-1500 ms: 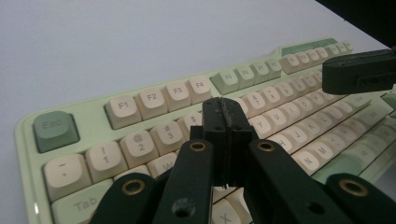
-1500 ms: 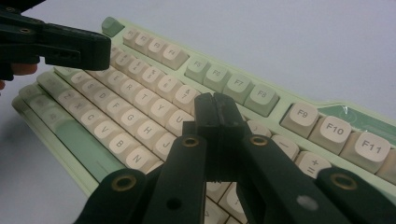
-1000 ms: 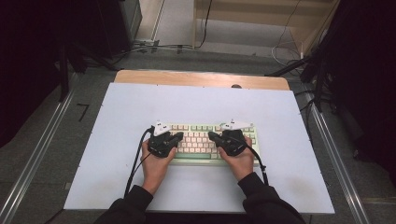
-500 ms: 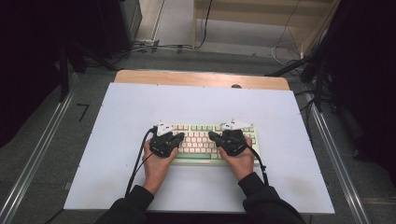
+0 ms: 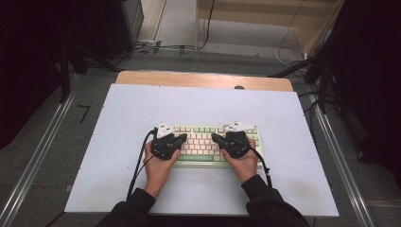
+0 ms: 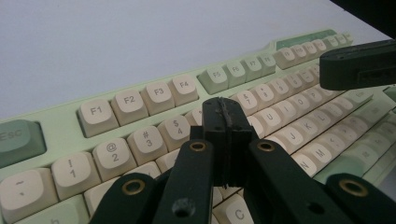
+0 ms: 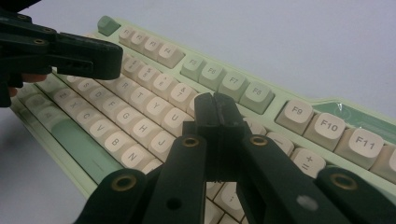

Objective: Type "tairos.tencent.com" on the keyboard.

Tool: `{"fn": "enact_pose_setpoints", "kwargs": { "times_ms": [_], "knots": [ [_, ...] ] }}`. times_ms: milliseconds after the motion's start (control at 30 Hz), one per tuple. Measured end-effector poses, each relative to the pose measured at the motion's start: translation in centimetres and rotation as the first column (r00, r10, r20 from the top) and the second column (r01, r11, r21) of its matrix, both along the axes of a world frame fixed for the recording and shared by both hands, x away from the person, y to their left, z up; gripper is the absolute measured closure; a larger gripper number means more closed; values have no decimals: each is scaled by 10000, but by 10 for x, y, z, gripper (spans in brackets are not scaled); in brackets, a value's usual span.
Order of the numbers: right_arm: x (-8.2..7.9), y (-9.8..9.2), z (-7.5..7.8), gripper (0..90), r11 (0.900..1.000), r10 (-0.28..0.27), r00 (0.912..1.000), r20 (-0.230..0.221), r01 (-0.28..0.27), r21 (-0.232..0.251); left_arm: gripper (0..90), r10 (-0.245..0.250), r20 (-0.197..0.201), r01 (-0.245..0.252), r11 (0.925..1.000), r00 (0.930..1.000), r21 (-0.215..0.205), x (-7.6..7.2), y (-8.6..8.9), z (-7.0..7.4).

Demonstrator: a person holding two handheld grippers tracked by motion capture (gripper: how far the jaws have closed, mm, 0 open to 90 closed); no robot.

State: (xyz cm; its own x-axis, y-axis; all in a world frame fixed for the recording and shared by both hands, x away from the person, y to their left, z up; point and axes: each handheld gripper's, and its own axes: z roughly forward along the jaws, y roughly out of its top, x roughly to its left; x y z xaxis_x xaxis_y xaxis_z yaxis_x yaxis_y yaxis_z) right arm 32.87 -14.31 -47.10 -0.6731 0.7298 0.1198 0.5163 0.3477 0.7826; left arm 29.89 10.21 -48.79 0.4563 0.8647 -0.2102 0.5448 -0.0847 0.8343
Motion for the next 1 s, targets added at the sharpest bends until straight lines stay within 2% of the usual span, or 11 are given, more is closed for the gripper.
{"fn": "enact_pose_setpoints", "kwargs": {
  "times_ms": [767,1000],
  "knots": [
    [-1,1,0,883,10000,27,10000,47,-27,-8,900,19,135,-17,9999,9999,-165,-11,12,7],
    [-1,1,0,883,10000,18,10000,-2,-18,35,900,139,18,-138,9993,9999,-350,-13,19,6]
  ]
}}
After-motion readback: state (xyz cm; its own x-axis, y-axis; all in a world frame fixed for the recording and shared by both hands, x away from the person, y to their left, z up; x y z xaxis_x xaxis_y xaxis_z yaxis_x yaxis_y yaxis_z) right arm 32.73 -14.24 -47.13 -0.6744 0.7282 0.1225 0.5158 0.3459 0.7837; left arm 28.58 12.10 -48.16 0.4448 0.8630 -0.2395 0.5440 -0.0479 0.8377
